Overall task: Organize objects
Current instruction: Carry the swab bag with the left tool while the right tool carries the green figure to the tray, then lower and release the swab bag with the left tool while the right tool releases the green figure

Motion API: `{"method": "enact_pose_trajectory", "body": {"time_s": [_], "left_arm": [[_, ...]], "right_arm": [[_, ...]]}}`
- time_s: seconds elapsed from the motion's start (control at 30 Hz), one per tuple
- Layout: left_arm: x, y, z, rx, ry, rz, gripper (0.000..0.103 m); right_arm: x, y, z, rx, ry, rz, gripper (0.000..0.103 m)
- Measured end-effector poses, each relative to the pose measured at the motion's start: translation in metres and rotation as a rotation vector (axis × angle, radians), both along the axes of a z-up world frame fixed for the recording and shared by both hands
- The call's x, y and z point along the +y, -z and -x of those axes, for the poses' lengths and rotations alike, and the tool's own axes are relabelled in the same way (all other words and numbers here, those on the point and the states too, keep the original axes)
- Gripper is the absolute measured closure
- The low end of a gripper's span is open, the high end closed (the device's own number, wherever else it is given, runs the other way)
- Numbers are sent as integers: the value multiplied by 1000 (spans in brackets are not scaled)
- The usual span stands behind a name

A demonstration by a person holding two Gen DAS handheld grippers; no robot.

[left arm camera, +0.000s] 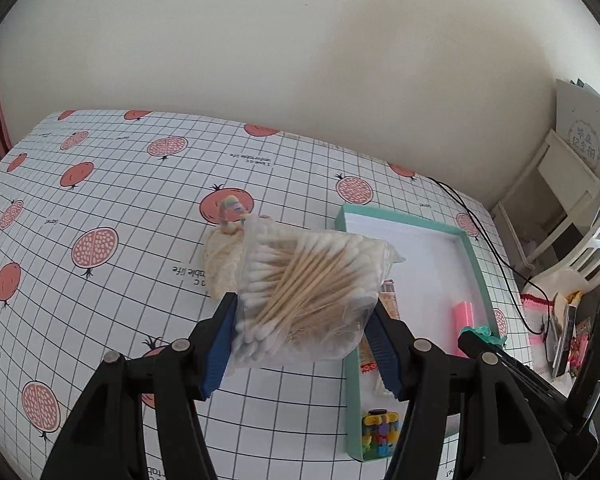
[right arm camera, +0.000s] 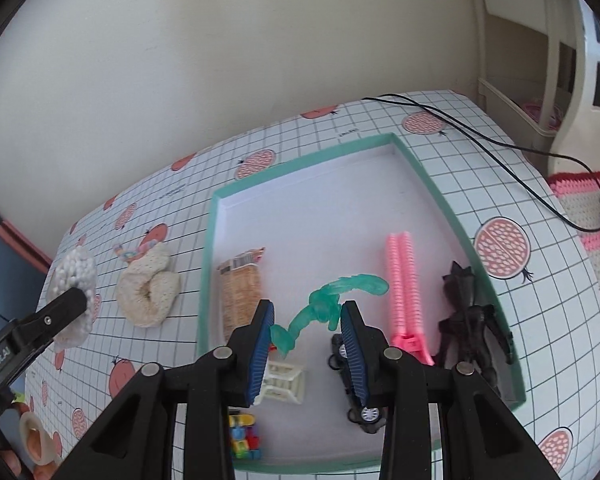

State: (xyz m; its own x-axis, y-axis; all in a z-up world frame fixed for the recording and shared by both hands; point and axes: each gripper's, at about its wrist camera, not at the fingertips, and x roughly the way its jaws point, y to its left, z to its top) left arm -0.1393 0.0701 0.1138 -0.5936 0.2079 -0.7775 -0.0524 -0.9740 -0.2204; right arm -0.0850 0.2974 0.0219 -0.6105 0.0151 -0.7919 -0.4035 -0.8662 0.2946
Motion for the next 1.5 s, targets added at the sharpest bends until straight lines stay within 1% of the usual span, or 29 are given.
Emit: {"method": "enact_pose_trajectory", "body": {"time_s": [0.13, 0.33, 0.57, 0.63, 0.8, 1.07, 1.17, 1.5], "left_arm": [[23, 4, 1, -5, 49, -16, 40], [58, 13, 6, -6, 142, -7, 40], [75, 26, 12, -34, 179, -27, 40], [78, 29, 13, -41, 183, -26, 40], [80, 37, 17, -66, 179, -55, 40], [89, 47, 20, -93, 190, -60, 39], [91, 50, 20, -107, 197, -72, 39], [94, 52, 19, -120, 209, -76, 39]], "right_arm": [[4, 3, -1, -8, 6, -13, 66], [10, 10, -2, -22, 17, -31, 66], [11, 16, -1, -35, 16, -53, 66], [12, 17, -1, -39, 16, -58, 66], [13, 22, 0, -47, 12, -57, 66], [14, 25, 1, -53, 9, -57, 66], [13, 26, 1, -54, 3, -56, 66], [10, 27, 2, -52, -16, -57, 65]]}}
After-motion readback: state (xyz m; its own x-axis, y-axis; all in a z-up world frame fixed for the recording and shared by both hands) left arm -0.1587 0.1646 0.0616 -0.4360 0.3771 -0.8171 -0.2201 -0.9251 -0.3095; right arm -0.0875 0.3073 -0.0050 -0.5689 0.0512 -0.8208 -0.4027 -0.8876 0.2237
